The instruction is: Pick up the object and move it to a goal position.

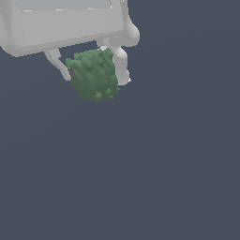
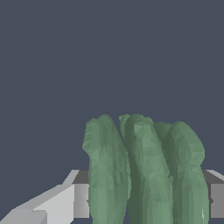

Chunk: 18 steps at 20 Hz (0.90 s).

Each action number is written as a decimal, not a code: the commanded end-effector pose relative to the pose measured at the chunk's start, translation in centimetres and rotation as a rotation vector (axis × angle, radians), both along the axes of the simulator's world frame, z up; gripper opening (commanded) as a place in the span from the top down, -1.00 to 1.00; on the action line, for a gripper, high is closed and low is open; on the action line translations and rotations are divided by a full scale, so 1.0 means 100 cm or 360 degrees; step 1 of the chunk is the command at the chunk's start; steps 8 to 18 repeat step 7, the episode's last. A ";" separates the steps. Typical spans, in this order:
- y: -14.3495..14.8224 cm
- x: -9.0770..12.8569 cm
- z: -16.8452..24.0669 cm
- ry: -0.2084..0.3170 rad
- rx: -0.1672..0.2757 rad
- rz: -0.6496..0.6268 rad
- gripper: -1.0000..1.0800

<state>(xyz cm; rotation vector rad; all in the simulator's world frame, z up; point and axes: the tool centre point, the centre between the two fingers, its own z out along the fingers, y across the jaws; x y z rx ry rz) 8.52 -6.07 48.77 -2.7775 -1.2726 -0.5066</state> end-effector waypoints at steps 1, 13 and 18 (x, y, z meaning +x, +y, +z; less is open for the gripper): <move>-0.002 0.000 0.008 -0.0008 0.0004 0.0018 1.00; -0.005 0.001 0.014 -0.0015 0.0007 0.0031 1.00; -0.005 0.001 0.014 -0.0015 0.0007 0.0031 1.00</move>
